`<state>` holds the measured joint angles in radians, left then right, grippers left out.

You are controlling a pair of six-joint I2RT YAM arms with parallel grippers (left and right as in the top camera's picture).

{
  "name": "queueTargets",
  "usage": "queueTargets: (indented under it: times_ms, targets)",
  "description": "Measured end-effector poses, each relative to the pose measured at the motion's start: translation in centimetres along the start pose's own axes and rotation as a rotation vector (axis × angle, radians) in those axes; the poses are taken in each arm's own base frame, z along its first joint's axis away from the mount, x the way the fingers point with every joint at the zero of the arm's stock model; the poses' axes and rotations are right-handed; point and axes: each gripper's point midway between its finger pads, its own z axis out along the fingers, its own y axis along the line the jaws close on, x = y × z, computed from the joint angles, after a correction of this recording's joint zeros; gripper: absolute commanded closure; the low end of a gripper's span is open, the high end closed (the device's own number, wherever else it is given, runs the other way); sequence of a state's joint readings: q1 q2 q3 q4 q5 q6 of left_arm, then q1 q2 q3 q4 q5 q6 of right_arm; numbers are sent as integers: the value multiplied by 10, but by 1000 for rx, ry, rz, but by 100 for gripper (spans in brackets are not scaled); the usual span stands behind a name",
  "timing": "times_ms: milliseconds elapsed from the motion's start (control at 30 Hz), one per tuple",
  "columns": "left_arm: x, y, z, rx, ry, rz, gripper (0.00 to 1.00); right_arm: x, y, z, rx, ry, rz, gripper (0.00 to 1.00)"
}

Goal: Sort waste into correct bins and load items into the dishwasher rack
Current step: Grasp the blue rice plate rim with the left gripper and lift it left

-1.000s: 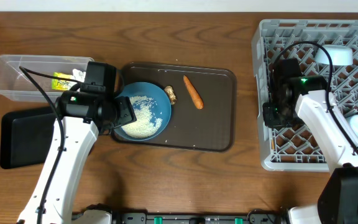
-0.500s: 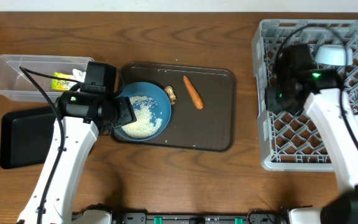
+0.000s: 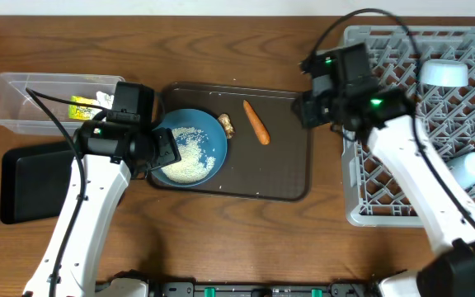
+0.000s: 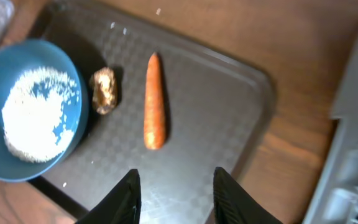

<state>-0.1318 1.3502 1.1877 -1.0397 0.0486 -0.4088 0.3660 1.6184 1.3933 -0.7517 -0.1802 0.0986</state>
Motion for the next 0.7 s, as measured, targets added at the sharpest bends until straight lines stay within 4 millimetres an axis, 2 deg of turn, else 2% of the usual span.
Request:
queueTargets:
  times_ms: [267, 433, 600, 700]
  targets:
    - [-18, -12, 2, 39, -71, 4, 25, 15, -9, 2, 56, 59, 19, 63]
    - [-18, -23, 19, 40, -37, 33, 25, 24, -12, 1, 74, 96, 27, 62]
    - [-11, -52, 45, 69, 13, 125, 25, 37, -19, -1, 116, 147, 32, 62]
    - [-1, -73, 57, 88, 38, 219, 25, 55, -31, -6, 187, 216, 57, 61]
